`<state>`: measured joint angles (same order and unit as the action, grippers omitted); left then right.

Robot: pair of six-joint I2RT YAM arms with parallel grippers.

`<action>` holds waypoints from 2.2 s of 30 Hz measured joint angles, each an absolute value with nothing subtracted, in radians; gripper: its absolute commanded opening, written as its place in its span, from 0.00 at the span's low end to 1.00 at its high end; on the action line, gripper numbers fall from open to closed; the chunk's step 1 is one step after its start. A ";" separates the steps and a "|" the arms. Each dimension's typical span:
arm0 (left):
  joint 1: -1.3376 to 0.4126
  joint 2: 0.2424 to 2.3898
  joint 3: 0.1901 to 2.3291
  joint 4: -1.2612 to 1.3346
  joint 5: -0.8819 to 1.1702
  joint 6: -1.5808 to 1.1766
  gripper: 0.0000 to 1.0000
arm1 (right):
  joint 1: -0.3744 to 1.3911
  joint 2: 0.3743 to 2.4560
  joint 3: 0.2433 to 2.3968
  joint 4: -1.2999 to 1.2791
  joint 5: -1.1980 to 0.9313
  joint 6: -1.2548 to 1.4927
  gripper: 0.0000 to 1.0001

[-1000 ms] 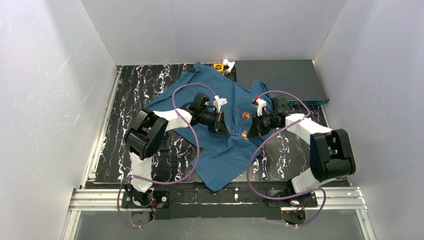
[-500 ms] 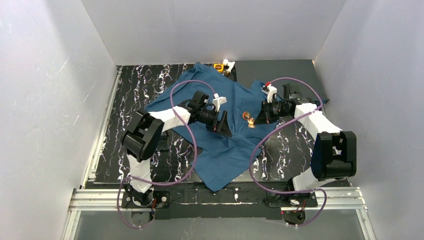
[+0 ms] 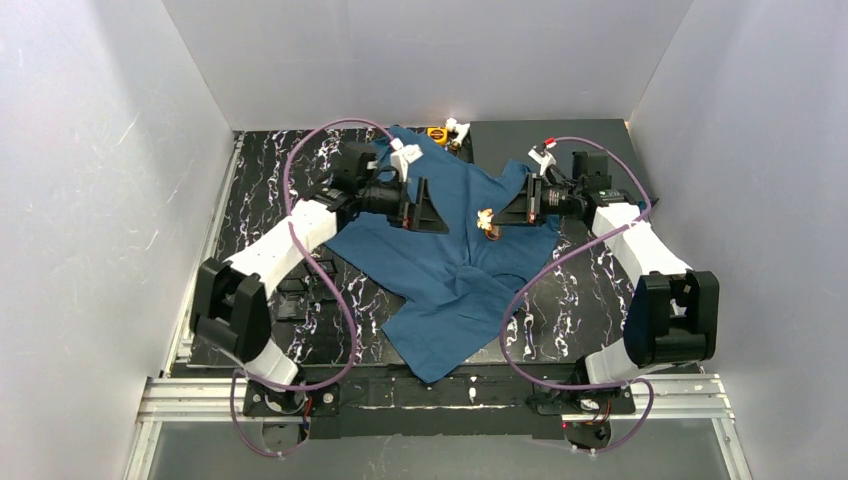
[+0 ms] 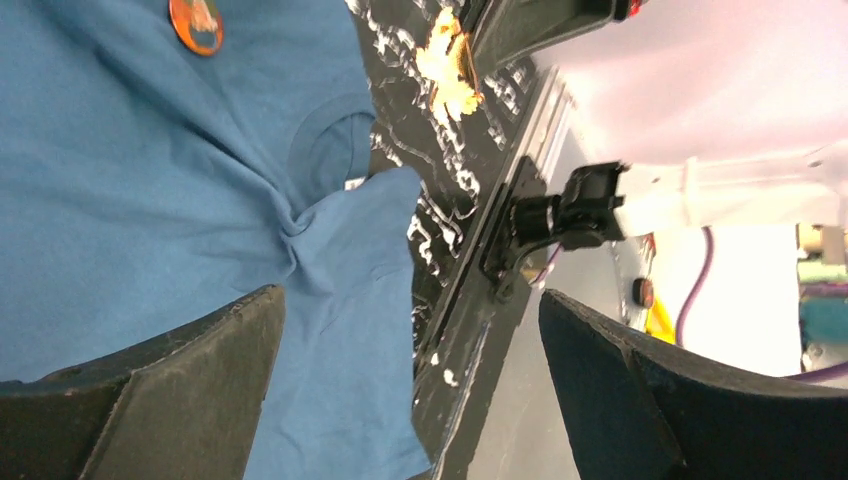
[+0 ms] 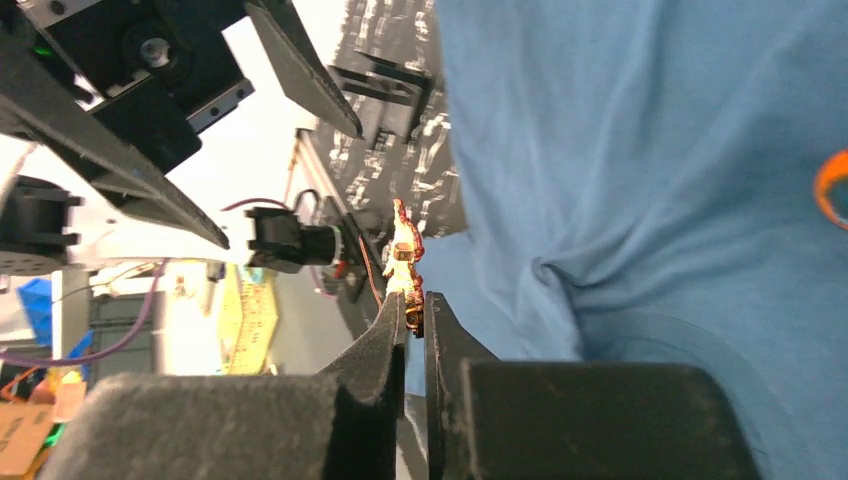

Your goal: Remove the brooch from the garment

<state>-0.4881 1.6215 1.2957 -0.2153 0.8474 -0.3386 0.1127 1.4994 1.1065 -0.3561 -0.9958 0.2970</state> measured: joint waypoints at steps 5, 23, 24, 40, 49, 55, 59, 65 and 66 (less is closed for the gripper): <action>-0.433 1.504 1.216 -0.127 0.925 -0.466 0.98 | 0.137 1.451 1.098 -0.245 -1.072 0.448 0.01; -0.456 1.479 1.182 -0.035 1.129 -0.604 0.59 | 0.329 1.378 1.098 -0.176 -1.102 0.545 0.01; -0.461 1.477 1.177 -0.034 1.128 -0.604 0.58 | 0.333 1.378 1.098 -0.176 -1.102 0.545 0.01; -0.508 1.481 1.172 -0.021 1.113 -0.628 0.34 | 0.371 1.358 1.098 -0.179 -1.074 0.507 0.01; -0.514 1.497 1.174 -0.006 1.108 -0.637 0.17 | 0.382 1.333 1.098 -0.183 -1.060 0.484 0.01; -0.514 1.502 1.174 0.008 1.107 -0.640 0.24 | 0.383 1.332 1.098 -0.184 -1.051 0.466 0.01; -0.514 1.502 1.174 0.011 1.107 -0.641 0.24 | 0.387 1.332 1.098 -0.186 -1.050 0.463 0.01; -0.514 1.502 1.174 0.011 1.107 -0.639 0.00 | 0.389 1.330 1.098 -0.196 -1.050 0.456 0.01; -0.514 1.502 1.174 0.011 1.108 -0.642 0.00 | 0.389 1.330 1.098 -0.200 -1.049 0.454 0.01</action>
<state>-0.5137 1.5021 1.1740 0.0109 1.1076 -0.6418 0.3885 1.3300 1.0977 -0.2001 -1.0492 0.4538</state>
